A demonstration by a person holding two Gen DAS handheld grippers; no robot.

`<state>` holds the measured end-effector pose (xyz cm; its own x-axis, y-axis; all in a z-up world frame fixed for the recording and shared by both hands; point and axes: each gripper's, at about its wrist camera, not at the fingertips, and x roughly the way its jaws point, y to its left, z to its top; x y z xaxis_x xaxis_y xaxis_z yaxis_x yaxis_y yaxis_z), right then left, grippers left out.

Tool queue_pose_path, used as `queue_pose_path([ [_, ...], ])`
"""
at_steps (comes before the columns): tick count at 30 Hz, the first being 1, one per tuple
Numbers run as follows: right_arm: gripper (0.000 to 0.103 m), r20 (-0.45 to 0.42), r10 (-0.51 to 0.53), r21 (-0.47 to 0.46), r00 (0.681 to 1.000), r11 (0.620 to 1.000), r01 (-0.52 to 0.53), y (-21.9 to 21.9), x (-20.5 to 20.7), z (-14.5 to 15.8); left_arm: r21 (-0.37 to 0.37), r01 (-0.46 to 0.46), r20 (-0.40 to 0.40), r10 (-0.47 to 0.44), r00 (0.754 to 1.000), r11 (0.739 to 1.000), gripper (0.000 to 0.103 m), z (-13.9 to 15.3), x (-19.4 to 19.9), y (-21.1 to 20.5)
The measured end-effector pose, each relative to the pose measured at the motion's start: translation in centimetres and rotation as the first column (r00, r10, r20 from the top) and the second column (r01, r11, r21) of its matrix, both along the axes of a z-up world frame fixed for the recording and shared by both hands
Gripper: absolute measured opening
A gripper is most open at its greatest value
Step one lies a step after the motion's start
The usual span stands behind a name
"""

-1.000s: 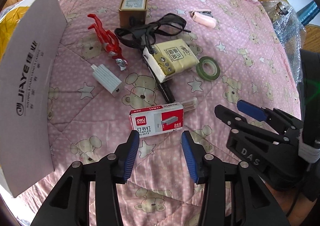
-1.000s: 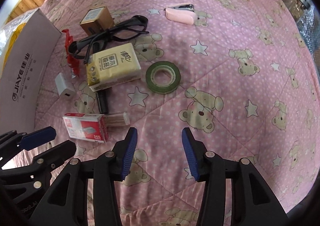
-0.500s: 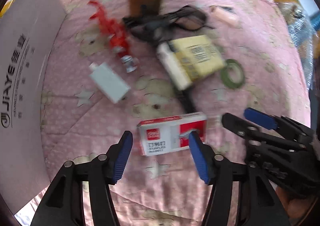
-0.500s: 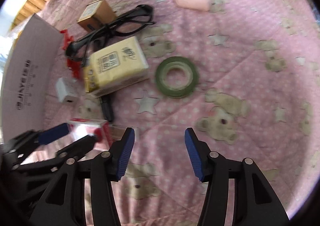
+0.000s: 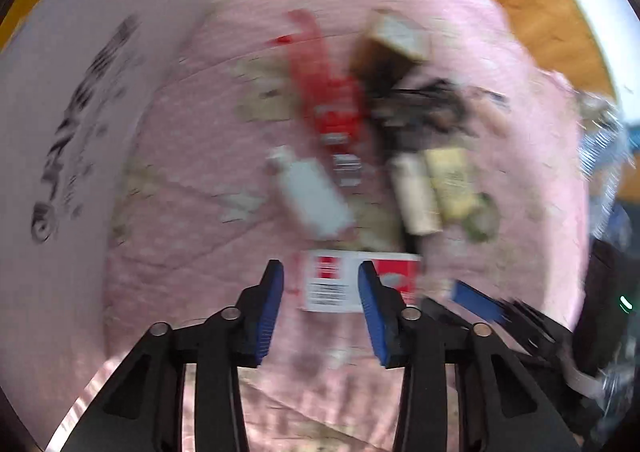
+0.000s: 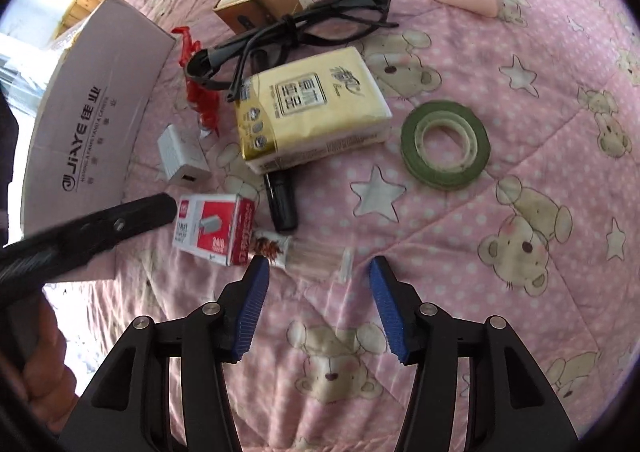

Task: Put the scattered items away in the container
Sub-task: 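Grasp the white lighter with the right tool while the left tool grasps the red-white staples box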

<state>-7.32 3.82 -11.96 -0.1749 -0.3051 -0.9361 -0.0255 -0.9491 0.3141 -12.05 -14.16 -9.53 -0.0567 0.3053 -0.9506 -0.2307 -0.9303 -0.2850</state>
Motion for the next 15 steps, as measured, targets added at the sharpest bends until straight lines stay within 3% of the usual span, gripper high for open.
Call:
queue_pose_path([
  [3, 0.056, -0.022, 0.021, 0.006, 1.000, 1.000, -0.021, -0.1, -0.1, 0.1, 0.015, 0.156, -0.053, -0.155, 0.987, 0.988, 0.050, 1.1, 0.8, 2.0],
  [5, 0.056, -0.045, 0.034, -0.023, 0.998, 0.999, -0.035, 0.1, -0.3, 0.1, 0.033, 0.197, -0.064, -0.194, 0.979, 0.980, 0.050, 0.8, 0.8, 2.1],
  [9, 0.058, -0.073, 0.069, -0.085, 0.995, 0.994, -0.075, 0.3, -0.5, -0.3, 0.106, 0.158, -0.042, -0.154, 0.987, 0.982, 0.050, -0.4, -0.2, 0.9],
  [13, 0.058, 0.017, 0.160, -0.169, 0.987, 0.973, -0.155, 0.0, 0.7, -0.6, 0.118, 0.111, -0.022, -0.109, 0.994, 0.987, 0.050, -0.9, -0.4, 0.3],
  [15, 0.058, 0.027, 0.201, -0.168, 0.979, 0.967, -0.194, -0.3, 1.4, -0.6, 0.111, 0.104, -0.021, -0.102, 0.995, 0.988, 0.050, -0.8, -0.8, 0.3],
])
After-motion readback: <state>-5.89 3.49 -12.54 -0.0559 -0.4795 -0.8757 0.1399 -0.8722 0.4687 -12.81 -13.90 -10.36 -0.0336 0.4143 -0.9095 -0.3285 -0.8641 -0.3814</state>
